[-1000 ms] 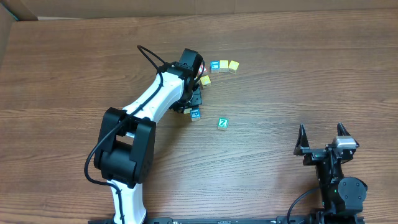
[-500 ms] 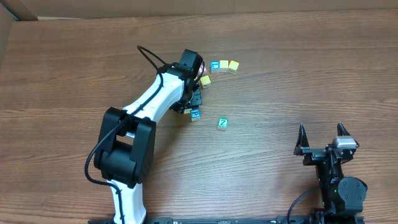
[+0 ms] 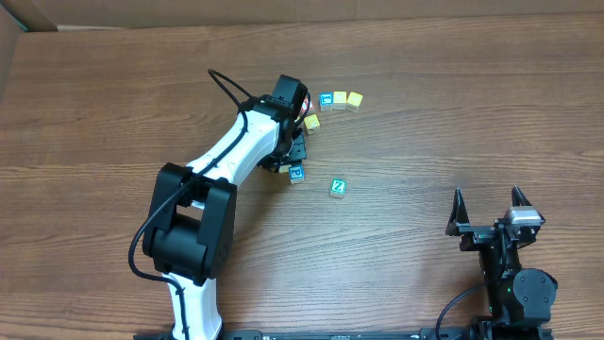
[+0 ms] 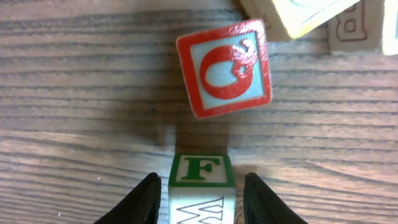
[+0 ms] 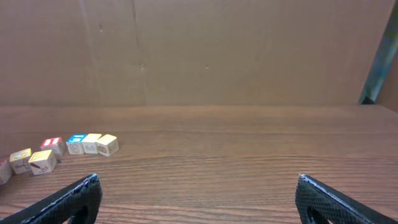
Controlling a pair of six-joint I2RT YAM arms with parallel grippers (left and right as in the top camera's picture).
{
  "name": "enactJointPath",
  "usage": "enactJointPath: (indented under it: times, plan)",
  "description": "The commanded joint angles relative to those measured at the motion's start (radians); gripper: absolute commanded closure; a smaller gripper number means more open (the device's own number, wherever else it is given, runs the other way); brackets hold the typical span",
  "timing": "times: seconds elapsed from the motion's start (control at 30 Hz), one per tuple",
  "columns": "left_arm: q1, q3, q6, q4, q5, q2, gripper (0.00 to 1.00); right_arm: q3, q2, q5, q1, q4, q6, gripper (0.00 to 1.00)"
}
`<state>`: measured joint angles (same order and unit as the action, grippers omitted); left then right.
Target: Flip 4 blocks
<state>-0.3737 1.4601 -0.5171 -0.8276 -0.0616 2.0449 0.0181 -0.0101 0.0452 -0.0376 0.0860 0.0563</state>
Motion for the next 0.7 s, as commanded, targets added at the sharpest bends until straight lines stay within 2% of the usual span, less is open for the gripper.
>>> enactJointPath:
  times: [0.0,0.23,0.67]
  plan:
    - [-0.006,-0.012,0.016,-0.010,-0.016,-0.005,0.64,-0.010,0.007,0.002,0.005,-0.006,0.004,0.00]
    - [-0.006,-0.012,0.015,-0.012,-0.016,-0.005,0.69,-0.010,0.007,0.002,0.005,-0.006,0.004,0.00]
    - [-0.006,-0.012,0.016,-0.013,-0.016,-0.005,0.72,-0.010,0.007,0.002,0.005,-0.006,0.004,0.00]
